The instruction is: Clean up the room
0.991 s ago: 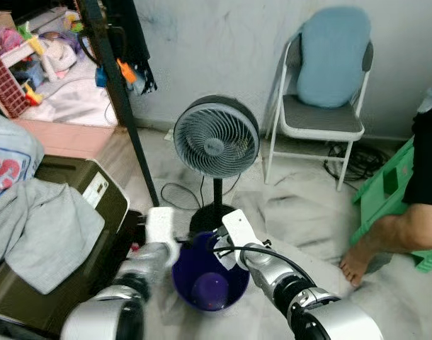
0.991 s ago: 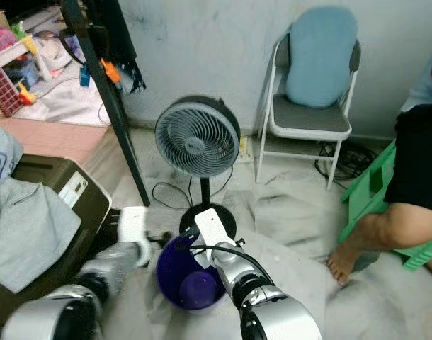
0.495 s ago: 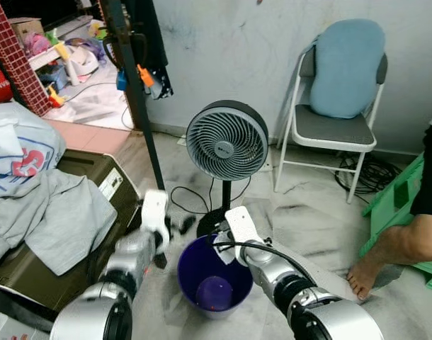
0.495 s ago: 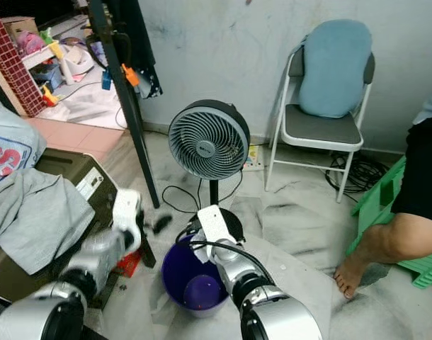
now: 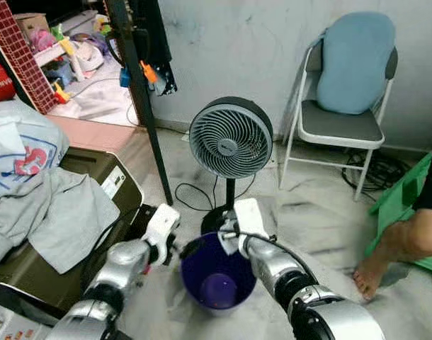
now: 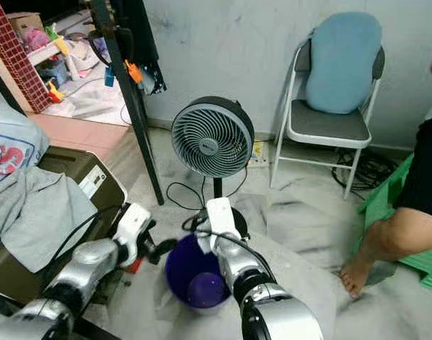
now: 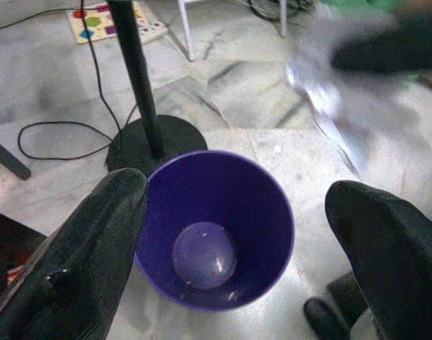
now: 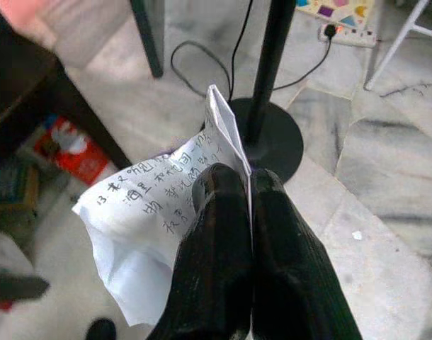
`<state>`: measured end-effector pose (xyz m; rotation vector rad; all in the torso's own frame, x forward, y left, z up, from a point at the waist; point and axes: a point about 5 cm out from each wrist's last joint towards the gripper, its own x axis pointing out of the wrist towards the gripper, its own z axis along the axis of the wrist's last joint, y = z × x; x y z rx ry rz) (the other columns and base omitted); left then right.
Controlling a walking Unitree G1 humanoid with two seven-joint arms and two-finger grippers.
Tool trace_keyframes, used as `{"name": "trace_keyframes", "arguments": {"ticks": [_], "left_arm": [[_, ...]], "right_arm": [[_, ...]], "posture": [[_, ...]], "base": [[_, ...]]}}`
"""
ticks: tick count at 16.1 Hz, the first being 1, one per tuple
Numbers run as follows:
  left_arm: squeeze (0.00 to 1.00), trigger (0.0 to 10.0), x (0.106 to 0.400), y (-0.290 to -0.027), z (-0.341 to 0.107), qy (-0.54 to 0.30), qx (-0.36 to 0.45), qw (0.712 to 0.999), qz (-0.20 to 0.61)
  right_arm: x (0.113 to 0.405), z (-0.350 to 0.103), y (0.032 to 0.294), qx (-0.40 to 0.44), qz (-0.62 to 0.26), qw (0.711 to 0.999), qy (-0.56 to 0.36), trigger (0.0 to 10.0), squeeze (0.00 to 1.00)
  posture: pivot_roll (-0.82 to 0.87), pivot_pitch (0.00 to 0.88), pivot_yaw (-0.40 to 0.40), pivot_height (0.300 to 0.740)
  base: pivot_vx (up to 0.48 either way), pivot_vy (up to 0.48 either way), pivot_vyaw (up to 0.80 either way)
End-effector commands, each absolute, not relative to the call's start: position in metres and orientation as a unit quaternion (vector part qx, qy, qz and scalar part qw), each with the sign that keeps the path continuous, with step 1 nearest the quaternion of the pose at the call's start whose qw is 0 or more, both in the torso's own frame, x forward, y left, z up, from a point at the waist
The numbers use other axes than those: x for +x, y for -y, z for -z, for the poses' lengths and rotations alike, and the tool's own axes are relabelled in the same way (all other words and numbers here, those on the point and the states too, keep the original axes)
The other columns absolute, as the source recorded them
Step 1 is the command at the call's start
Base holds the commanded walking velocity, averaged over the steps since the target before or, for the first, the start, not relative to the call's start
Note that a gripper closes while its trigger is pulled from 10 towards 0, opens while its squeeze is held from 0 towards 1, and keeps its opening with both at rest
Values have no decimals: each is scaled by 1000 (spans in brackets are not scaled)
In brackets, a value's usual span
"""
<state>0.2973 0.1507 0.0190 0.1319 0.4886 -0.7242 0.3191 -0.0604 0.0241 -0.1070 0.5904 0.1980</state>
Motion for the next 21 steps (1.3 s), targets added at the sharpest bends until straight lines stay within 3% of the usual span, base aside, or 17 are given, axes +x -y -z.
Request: {"name": "trace_keyframes", "arguments": {"ticks": [1,6,10,12,16,21], "left_arm": [[0,10000,294,-152,-22,-224,76,900,367],[0,10000,272,-159,-17,-237,108,880,398],[0,10000,266,-168,-23,-231,112,883,393],[0,10000,262,-172,-31,-221,78,893,385],[0,10000,264,-177,-27,-234,60,899,365],[0,10000,276,-154,-24,-236,38,898,369]], "right_arm": [[314,-26,41,-26,-106,952,-286,10000,0],[293,-5,38,-2,-70,934,-349,10000,0],[284,1,36,-6,-47,933,-357,10000,0],[279,4,38,-1,-40,935,-351,10000,0],[281,0,32,-10,-73,942,-328,10000,0],[290,-5,38,-28,-74,945,-317,10000,0]], "posture": [[-182,1,81,740],[-169,53,115,740],[-156,104,149,740],[-158,118,160,740],[-164,108,159,740],[-195,53,141,740]], "base": [[0,0,0],[0,0,0],[0,0,0],[0,0,0],[0,0,0],[97,0,0]]}}
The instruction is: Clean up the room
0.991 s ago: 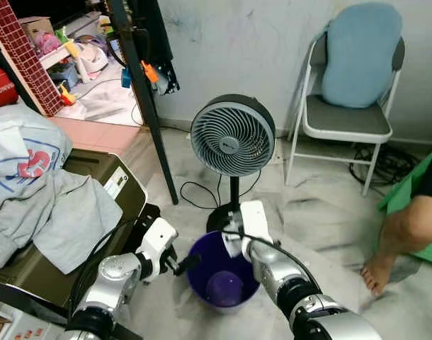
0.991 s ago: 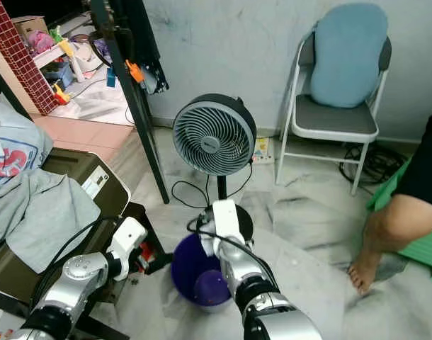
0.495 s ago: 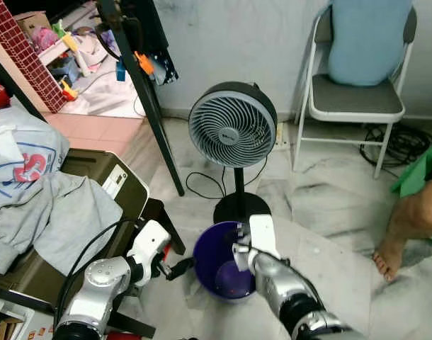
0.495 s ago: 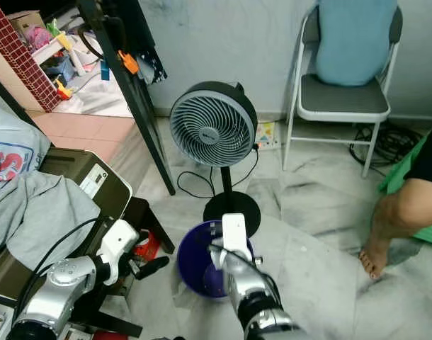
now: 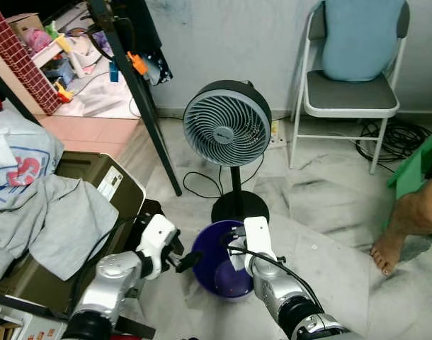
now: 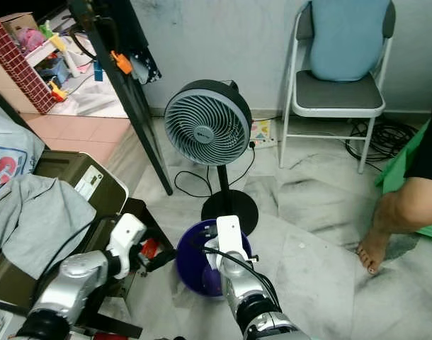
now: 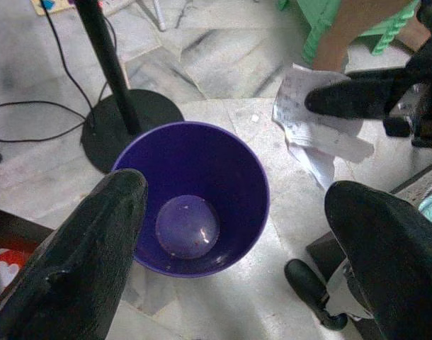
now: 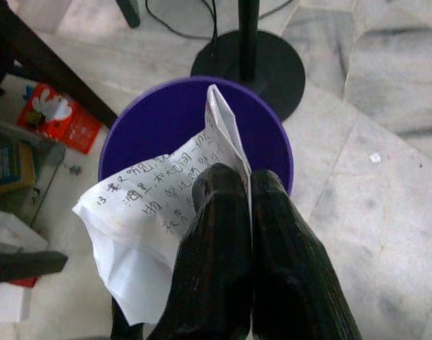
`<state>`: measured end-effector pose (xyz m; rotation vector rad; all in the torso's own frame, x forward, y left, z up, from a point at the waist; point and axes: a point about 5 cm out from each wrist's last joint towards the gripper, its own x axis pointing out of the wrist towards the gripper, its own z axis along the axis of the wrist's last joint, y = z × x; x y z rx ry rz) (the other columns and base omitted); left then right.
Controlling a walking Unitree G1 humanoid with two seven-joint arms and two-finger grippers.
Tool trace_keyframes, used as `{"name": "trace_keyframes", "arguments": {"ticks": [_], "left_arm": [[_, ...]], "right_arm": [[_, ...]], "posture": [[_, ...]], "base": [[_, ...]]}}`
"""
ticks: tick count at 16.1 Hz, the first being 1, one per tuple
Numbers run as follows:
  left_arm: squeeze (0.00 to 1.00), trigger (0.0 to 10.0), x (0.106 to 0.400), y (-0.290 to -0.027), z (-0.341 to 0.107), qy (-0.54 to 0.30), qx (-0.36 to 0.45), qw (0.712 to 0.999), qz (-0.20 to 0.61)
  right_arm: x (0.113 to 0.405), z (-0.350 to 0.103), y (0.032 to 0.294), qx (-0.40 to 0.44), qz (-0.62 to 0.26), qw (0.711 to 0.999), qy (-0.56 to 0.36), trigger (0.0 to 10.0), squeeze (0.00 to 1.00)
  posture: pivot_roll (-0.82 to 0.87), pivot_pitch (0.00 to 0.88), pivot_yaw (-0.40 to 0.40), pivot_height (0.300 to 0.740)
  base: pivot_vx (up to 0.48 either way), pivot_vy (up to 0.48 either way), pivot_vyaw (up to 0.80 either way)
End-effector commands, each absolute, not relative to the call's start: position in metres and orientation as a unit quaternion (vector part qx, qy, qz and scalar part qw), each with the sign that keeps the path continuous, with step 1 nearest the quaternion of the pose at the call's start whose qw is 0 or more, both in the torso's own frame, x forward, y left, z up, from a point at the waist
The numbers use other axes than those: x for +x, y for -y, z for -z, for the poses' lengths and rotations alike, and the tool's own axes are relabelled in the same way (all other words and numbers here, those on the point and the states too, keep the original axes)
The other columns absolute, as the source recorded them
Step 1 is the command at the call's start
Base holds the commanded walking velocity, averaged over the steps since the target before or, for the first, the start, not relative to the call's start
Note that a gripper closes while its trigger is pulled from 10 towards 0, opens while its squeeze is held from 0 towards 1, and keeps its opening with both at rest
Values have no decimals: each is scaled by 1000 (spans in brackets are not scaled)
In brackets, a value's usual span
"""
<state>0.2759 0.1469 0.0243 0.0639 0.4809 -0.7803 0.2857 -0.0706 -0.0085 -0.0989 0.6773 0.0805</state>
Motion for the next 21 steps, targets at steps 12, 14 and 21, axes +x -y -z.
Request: {"name": "trace_keyframes", "arguments": {"ticks": [12,14,21], "left_arm": [[0,10000,292,-152,-25,-227,44,906,354],[0,10000,294,-155,-25,-229,41,911,339],[0,10000,296,-156,-25,-224,35,913,340]], "right_arm": [[304,-15,44,-46,-77,950,-300,10000,0],[305,-15,44,-45,-79,950,-298,10000,0],[306,-16,42,-44,-84,950,-297,10000,0]], "posture": [[-207,0,127,740],[-206,0,127,740],[-199,0,121,740]], "base": [[214,0,0],[0,0,0],[0,0,555]]}}
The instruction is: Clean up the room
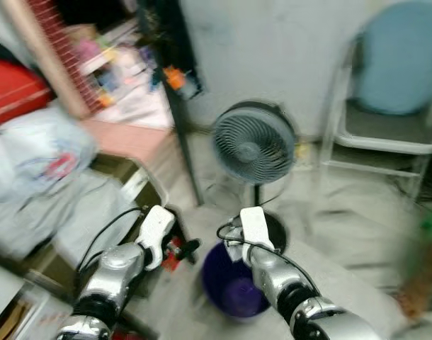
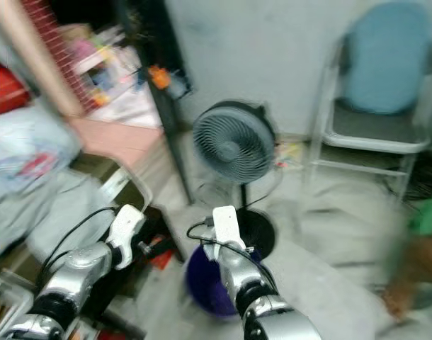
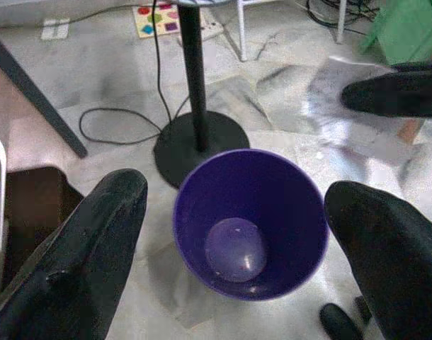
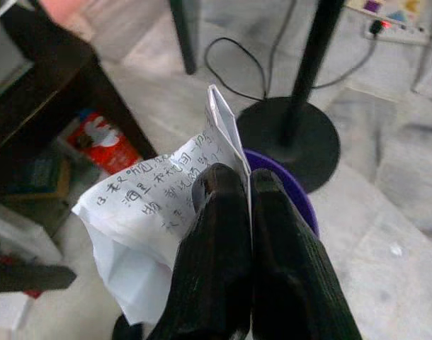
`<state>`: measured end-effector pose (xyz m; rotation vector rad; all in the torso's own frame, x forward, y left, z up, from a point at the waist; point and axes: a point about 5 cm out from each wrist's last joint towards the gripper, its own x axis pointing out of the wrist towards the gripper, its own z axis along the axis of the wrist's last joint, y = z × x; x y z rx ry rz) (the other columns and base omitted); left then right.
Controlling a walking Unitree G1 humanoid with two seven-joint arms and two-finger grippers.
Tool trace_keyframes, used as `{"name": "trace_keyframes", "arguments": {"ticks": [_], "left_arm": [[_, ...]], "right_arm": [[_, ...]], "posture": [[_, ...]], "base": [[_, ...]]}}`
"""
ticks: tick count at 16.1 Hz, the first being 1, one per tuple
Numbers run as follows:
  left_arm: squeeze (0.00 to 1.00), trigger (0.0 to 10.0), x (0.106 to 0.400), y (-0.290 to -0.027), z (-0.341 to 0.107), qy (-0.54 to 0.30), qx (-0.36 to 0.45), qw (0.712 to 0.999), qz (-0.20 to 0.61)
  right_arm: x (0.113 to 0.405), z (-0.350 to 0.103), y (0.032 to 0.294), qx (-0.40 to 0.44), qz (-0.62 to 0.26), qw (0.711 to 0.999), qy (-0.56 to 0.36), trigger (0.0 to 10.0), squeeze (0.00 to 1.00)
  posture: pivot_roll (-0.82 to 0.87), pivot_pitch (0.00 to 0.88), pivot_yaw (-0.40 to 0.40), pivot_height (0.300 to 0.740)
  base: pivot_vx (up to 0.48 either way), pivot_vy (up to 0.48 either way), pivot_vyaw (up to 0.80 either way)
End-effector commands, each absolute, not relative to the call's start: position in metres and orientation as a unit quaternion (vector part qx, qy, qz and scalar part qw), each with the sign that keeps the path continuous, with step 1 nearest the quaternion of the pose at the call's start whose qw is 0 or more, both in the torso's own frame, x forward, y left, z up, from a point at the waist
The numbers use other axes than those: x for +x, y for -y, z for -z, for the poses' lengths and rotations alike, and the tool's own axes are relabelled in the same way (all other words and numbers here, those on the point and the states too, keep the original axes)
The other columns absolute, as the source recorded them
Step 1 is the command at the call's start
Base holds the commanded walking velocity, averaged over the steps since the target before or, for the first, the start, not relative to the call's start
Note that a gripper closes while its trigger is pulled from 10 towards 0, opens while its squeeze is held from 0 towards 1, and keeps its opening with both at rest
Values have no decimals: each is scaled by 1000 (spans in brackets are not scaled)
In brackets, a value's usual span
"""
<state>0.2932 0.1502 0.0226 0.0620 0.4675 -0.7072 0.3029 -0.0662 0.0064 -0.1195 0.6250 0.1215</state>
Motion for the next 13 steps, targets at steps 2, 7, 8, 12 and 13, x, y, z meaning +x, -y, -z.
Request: {"name": "trace_keyframes", "arguments": {"ticks": [2,7,8,12,13], "left_arm": [[0,10000,295,-155,-25,-222,30,912,344],[0,10000,295,-154,-24,-225,29,910,347],[0,10000,295,-154,-24,-225,29,910,347],[0,10000,295,-155,-24,-227,30,910,346],[0,10000,295,-155,-24,-227,29,910,346]], "right_arm": [[305,-16,43,-45,-85,950,-297,10000,0],[305,-14,44,-42,-81,948,-304,10000,0],[305,-14,44,-41,-81,948,-304,10000,0],[305,-14,43,-41,-81,949,-304,10000,0],[305,-14,43,-42,-81,948,-304,10000,0]], "posture": [[-199,0,119,740],[-201,0,121,740],[-201,0,121,740],[-200,0,120,740],[-200,0,121,740]], "base": [[148,0,0],[302,0,0],[304,0,0],[211,0,0],[0,0,0]]}}
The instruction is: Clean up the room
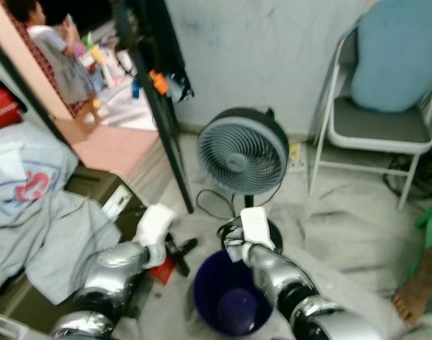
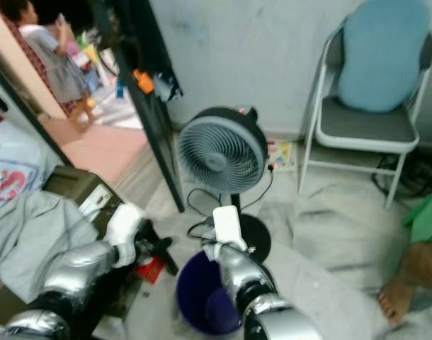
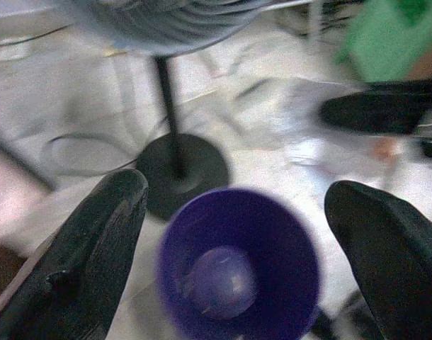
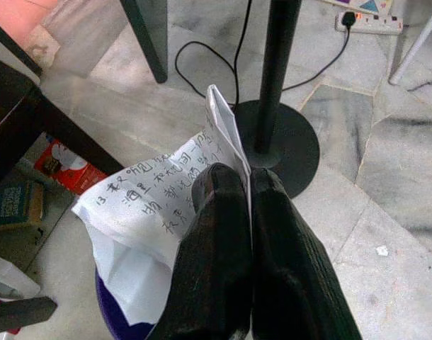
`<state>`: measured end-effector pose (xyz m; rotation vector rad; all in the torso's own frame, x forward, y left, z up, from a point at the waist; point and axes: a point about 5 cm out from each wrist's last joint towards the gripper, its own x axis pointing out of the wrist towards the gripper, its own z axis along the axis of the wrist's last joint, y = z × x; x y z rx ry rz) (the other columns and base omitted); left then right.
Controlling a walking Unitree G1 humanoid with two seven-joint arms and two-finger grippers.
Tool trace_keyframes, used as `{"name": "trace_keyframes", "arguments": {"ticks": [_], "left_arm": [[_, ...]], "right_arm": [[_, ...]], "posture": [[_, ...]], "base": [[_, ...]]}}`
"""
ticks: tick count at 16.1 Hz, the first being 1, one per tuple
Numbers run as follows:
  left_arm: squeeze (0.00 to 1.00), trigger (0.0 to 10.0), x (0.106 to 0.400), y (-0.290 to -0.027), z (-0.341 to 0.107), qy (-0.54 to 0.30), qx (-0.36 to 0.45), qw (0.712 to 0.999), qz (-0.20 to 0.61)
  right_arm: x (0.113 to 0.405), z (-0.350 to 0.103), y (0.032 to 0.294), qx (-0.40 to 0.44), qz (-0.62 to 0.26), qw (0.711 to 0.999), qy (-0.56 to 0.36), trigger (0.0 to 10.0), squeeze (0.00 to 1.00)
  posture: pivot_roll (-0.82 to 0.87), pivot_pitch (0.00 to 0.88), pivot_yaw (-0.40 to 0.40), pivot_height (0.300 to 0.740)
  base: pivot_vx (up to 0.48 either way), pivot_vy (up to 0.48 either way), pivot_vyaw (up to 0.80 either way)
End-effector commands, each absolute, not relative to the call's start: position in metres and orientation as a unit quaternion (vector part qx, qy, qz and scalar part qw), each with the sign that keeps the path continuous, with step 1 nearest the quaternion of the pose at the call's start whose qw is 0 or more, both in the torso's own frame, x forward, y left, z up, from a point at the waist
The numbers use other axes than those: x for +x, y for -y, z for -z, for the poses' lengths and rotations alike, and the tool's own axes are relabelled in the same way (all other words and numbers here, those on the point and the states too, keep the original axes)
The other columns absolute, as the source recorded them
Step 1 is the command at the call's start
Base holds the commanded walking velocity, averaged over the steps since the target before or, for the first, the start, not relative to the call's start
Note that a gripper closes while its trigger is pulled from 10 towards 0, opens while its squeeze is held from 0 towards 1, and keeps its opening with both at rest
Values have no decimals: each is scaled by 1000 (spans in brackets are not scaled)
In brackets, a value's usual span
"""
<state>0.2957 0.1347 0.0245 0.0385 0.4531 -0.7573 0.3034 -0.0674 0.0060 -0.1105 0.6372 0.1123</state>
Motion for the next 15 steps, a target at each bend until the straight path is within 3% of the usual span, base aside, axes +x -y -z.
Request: {"name": "trace_keyframes", "arguments": {"ticks": [1,5,11,15], "left_arm": [[0,10000,295,-155,-24,-228,29,910,346],[0,10000,294,-155,-21,-241,42,901,358],[0,10000,275,-163,-15,-269,105,852,437],[0,10000,261,-184,-22,-272,149,823,475]], "right_arm": [[305,-15,43,-43,-81,948,-304,10000,0],[302,-12,41,-53,-82,945,-312,10000,0],[288,6,53,-63,-39,925,-372,10000,0],[268,25,65,-69,8,907,-415,10000,0]], "posture": [[-200,0,121,740],[-196,0,124,740],[-148,69,152,740],[-155,121,187,740]], "base": [[0,0,0],[0,0,0],[0,0,0],[0,0,0]]}}
